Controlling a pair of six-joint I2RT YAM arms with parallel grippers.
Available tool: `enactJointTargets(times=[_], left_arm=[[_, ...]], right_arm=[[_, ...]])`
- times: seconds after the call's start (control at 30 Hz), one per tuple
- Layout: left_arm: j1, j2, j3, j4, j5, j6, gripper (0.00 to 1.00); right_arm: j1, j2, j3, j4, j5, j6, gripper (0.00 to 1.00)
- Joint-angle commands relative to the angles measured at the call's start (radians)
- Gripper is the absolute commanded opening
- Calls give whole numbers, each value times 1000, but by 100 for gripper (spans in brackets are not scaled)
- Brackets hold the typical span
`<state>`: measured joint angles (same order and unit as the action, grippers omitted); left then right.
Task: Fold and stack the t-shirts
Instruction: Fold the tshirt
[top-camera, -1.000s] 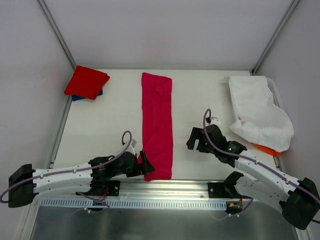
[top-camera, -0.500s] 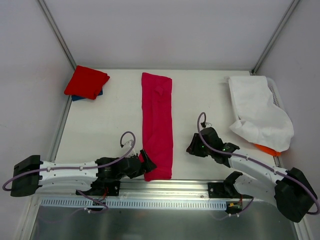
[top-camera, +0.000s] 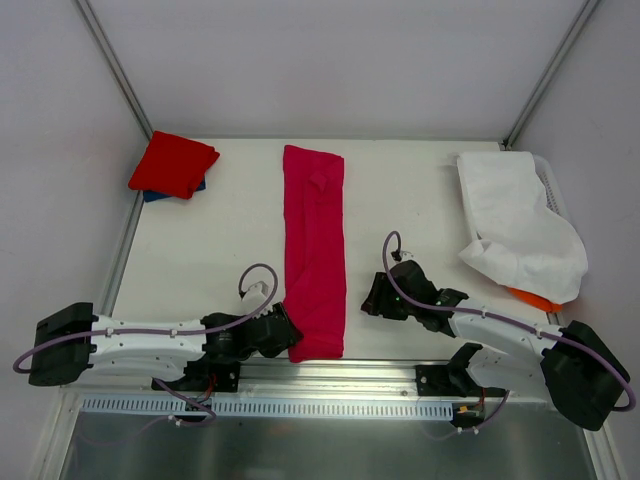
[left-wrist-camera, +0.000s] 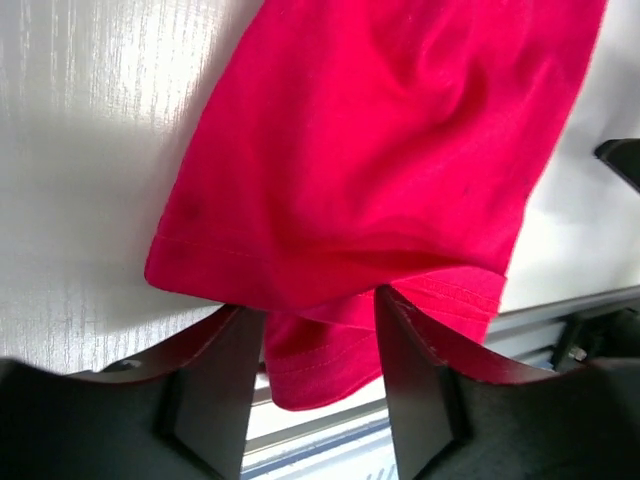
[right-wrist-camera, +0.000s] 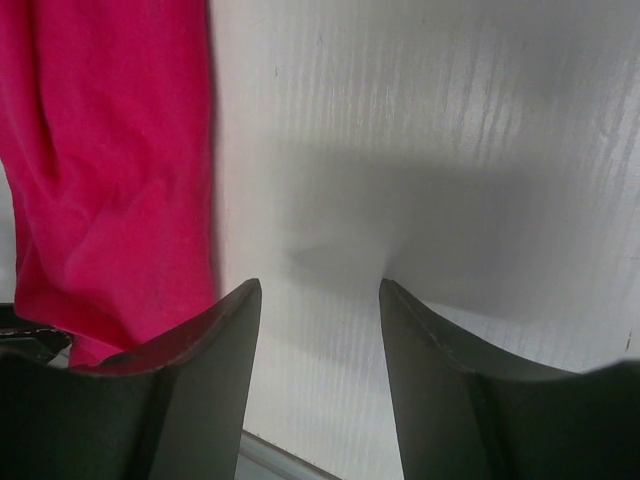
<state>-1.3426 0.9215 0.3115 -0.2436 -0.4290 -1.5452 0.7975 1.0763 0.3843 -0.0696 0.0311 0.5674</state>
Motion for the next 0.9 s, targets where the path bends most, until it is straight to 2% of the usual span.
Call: enactJointTargets(times=[0.0,0.37,0.5,0.53,0.67,0.87], left_arm=[[-9,74,73,-69,-42,19,47],[-9,119,97,-69,-57,33,21],[-9,132,104,-69,-65,42,8],[-9,132,104,-69,-66,43,2],[-9,123,98,-71,-73,46,0],[-9,131,107,-71,-94,60,0]], right_arm=[[5,1,30,16,29,12,55],[6,-16,4,22,35,34,55],[20,-22,2,28,32,40,55],[34,-26,4,31,27,42,55],[88,-67,21,45,3,55,55],[164,-62,94,39,-19,74,68]])
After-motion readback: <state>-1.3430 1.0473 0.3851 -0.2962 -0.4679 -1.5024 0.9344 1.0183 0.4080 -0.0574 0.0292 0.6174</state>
